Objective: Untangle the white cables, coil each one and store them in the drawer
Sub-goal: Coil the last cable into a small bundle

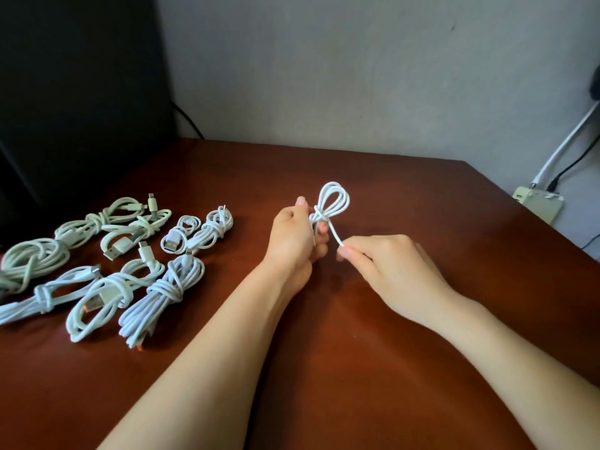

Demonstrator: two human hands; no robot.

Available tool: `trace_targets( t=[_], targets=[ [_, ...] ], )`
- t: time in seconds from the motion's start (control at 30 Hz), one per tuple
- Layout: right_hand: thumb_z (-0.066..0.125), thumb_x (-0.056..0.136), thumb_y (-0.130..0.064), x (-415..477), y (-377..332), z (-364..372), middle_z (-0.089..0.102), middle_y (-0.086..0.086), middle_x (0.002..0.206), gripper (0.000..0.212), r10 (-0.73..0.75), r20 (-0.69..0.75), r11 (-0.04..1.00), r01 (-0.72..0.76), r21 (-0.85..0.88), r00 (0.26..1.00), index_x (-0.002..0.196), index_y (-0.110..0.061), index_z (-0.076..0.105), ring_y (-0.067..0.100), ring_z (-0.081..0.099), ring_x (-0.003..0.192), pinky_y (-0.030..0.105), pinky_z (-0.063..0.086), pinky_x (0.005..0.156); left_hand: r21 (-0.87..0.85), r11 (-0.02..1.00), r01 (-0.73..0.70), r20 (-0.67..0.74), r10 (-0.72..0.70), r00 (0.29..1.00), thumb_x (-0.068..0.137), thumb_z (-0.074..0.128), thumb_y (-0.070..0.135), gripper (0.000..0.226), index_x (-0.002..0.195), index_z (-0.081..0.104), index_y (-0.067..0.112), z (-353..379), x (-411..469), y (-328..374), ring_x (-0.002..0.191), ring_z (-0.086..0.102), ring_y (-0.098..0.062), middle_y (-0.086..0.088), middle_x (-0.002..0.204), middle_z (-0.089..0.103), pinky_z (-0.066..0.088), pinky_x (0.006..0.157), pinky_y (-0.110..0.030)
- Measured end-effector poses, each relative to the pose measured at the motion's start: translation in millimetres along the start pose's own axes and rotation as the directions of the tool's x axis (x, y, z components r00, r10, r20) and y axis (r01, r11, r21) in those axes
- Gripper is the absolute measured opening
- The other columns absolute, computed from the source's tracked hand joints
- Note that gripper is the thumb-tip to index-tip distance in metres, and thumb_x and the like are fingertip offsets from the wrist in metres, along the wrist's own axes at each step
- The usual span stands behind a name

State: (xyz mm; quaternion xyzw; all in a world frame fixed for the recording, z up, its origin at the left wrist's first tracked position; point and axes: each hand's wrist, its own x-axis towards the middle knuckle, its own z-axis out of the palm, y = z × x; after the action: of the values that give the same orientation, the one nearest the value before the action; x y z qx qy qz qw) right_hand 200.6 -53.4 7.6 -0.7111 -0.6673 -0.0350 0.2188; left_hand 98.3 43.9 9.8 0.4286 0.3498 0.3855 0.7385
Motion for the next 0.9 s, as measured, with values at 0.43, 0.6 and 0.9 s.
trace_targets(
  t=[0.43,0.6,0.9],
  targets=[
    [0.045,0.092,-0.023,-6,-10,7,0.051,0.0,0.057,0.03,-0.525,-0.18,0.818,0.434,-0.377,0.832,0.067,-0.013,0.06,0.02,0.05,0.046,0.029,0.037,0.042,0.63,0.723,-0.284,-0.04,0.395,0.918,0.099,0.042,0.042,0.032,0.091,0.053,0.013,-5,4,-12,0.068,0.053,-0.011,0.005,0.073,0.056,0.037,0.062,-0.026],
    [0.051,0.096,-0.027,-3,-2,-1,0.053,0.002,0.061,0.035,-0.56,-0.283,0.814,0.453,-0.364,0.779,0.068,-0.01,0.063,0.022,0.051,0.053,0.029,0.041,0.05,0.755,0.523,-0.396,0.16,0.439,0.884,0.1,0.044,0.036,0.031,0.083,0.052,0.011,-3,2,-13,0.066,0.05,-0.014,0.004,0.07,0.055,0.027,0.058,-0.024],
    [0.056,0.097,-0.021,0,17,-17,0.064,0.003,0.069,0.027,-0.47,-0.508,0.882,0.363,-0.3,0.722,0.079,-0.008,0.072,0.018,0.056,0.063,0.025,0.041,0.061,0.705,0.364,-0.609,0.456,0.425,0.782,0.098,0.043,0.026,0.034,0.07,0.053,0.01,0,-5,-15,0.06,0.048,-0.021,-0.005,0.065,0.057,0.034,0.058,-0.036]
  ],
)
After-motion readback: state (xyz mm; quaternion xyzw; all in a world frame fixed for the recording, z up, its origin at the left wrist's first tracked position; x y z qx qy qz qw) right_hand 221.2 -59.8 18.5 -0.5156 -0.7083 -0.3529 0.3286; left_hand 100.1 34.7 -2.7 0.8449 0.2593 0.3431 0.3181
